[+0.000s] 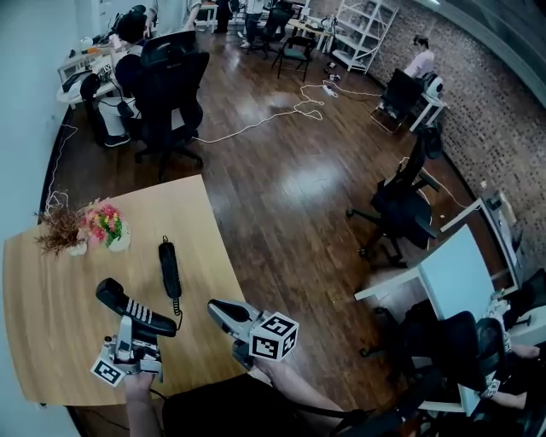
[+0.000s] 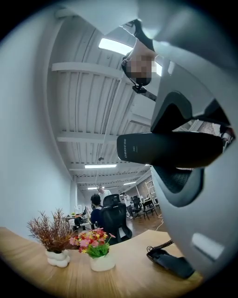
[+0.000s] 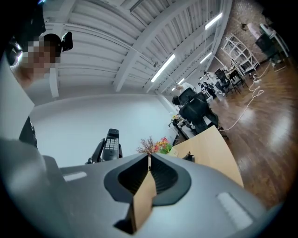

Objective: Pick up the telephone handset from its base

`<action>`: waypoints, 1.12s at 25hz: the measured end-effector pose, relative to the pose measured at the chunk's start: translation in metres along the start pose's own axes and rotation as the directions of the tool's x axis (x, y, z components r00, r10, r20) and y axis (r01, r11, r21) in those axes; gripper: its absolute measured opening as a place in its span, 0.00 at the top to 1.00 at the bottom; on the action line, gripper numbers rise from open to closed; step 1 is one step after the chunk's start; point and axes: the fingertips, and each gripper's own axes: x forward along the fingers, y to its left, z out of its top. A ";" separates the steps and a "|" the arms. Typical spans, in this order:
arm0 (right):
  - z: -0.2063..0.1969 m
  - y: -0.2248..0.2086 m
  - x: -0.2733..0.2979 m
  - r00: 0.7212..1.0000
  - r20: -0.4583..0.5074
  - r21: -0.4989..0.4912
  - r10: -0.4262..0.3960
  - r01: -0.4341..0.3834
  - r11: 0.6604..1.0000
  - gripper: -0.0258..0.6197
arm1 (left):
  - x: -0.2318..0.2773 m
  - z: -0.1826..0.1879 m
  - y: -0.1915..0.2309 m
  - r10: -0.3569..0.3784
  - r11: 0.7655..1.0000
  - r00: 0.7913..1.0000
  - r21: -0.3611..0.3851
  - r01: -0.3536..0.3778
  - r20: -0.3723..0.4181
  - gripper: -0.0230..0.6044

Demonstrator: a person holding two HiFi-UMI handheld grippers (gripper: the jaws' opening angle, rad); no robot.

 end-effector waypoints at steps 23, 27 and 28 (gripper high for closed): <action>-0.041 0.090 0.052 0.983 0.022 -0.084 -0.185 0.186 0.979 0.96 | -0.067 0.065 0.022 -0.062 0.993 0.997 -0.105 0.057 -0.051 0.59; -0.046 0.090 0.049 0.979 0.023 -0.085 -0.201 0.202 0.976 0.96 | -0.068 0.073 0.025 -0.055 0.995 0.998 -0.088 0.052 -0.042 0.59; -0.046 0.089 0.049 0.979 0.022 -0.085 -0.201 0.202 0.976 0.96 | -0.067 0.076 0.027 -0.050 0.996 0.998 -0.079 0.047 -0.042 0.59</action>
